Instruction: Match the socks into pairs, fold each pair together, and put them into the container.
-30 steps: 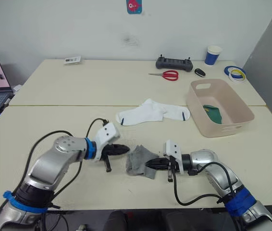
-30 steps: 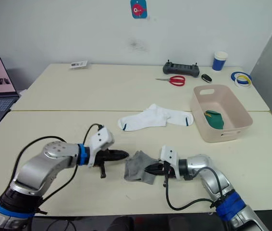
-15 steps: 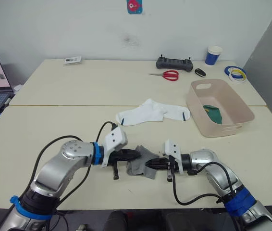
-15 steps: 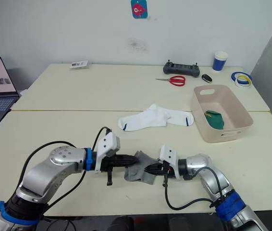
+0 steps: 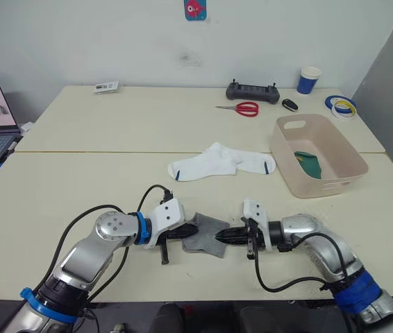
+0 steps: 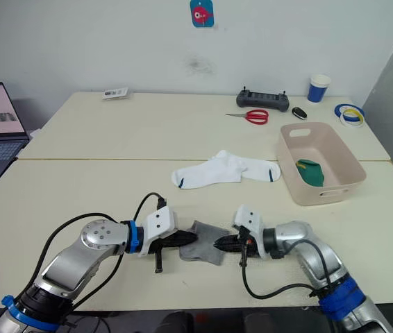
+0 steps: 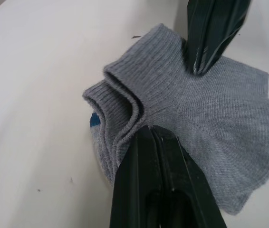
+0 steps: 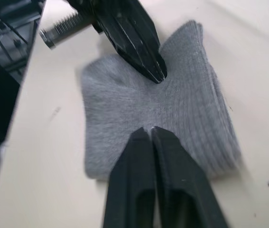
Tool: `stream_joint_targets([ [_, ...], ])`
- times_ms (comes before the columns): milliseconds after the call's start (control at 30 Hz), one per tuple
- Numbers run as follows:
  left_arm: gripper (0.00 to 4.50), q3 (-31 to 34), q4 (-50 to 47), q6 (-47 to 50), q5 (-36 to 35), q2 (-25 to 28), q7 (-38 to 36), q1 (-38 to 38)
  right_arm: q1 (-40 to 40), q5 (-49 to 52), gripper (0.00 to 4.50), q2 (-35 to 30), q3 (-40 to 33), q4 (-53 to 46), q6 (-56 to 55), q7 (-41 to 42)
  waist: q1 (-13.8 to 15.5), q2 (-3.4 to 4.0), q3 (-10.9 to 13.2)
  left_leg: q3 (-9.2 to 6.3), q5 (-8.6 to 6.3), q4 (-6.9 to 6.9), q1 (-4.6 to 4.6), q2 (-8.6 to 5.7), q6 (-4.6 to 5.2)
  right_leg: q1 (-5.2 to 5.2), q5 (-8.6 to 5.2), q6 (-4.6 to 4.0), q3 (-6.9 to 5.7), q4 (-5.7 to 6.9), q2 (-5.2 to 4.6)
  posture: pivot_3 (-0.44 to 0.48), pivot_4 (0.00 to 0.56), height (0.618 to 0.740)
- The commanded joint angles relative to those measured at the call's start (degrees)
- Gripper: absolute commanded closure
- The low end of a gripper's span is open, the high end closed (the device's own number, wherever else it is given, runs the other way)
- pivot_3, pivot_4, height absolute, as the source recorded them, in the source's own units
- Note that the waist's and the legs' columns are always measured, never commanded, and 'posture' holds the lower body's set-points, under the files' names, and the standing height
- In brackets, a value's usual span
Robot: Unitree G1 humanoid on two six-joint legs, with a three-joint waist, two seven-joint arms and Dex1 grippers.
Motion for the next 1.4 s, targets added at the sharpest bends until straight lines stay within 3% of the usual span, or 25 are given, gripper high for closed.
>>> stream_joint_targets([
  [33, 4.5, -0.7, 2.6, 0.8, 2.0, -0.2, 0.7, 0.6, -0.6, 8.3, 2.92, -2.0, -5.8, -6.7, 11.0, -1.3, 0.1, -0.01, 0.0, 0.0, 0.0, 0.0, 0.0, -0.01, 0.0, 0.0, 0.0, 0.0, 0.0, 0.0, 0.0, 0.0, 0.15, 0.74],
  [167, 4.5, -0.7, 2.7, 0.6, 2.0, -0.3, 0.3, 0.7, -0.9, 15.7, 1.49, -3.2, -11.0, -8.6, 29.1, -6.6, 0.1, -0.01, 0.0, 0.0, 0.0, 0.0, 0.01, -0.01, 0.0, 0.02, 0.0, 0.0, 0.0, -0.01, 0.0, 0.0, 0.15, 0.74],
  [300, 4.5, -0.6, 2.4, 0.7, 2.0, -0.4, 0.4, 0.9, -4.3, 18.6, 0.16, 5.2, -19.5, -5.5, 49.5, -15.1, 0.0, 0.03, 0.0, 0.01, 0.0, 0.0, 0.03, 0.0, 0.0, 0.0, 0.0, 0.0, 0.02, 0.05, 0.0, 0.0, 0.15, 0.74],
  [733, 4.5, -0.4, 1.1, 1.8, 1.8, -0.4, 0.4, 1.4, -6.1, 32.1, 0.07, 19.9, -24.6, 7.5, 51.4, -37.9, -0.4, 0.07, -0.1, 0.05, 0.0, -0.02, 0.04, 0.02, 0.01, -0.04, -0.02, -0.02, 0.04, 0.09, 0.05, 0.0, 0.15, 0.74],
  [900, 4.5, -0.2, 1.0, 1.9, 1.8, -0.3, 0.4, 1.4, -7.8, 32.1, 0.07, 25.0, -26.9, 10.5, 51.4, -41.8, -0.4, 0.08, -0.1, 0.05, 0.0, -0.04, 0.02, 0.03, 0.02, -0.06, -0.02, -0.02, 0.03, 0.08, 0.07, 0.0, 0.15, 0.74],
  [1033, 4.5, 0.0, 0.7, 2.1, 1.7, -0.1, 0.6, 1.7, -7.6, 32.3, 0.07, 25.6, -26.6, 10.3, 51.4, -41.5, -0.5, 0.08, -0.1, 0.06, 0.0, -0.05, 0.0, 0.03, 0.02, -0.08, -0.02, -0.02, 0.03, 0.06, 0.06, 0.0, 0.15, 0.74],
  [1167, 4.5, 0.7, 0.4, 2.7, 0.9, -0.5, 0.8, 1.9, -7.4, 30.5, 0.93, 25.5, -26.2, 9.7, 50.3, -40.8, -0.5, 0.09, -0.1, 0.05, 0.0, -0.06, -0.02, 0.04, 0.02, -0.12, -0.02, -0.03, 0.03, 0.05, 0.06, 0.0, 0.15, 0.74],
  [1400, 4.5, 1.5, 0.4, 3.3, 0.1, -0.5, 0.5, 1.7, -6.8, 28.4, 3.51, 24.1, -23.9, 9.4, 48.4, -39.5, -0.5, 0.1, -0.1, 0.07, 0.0, -0.07, -0.06, 0.04, 0.02, -0.16, -0.03, -0.03, 0.04, 0.04, 0.06, 0.0, 0.15, 0.74],
])
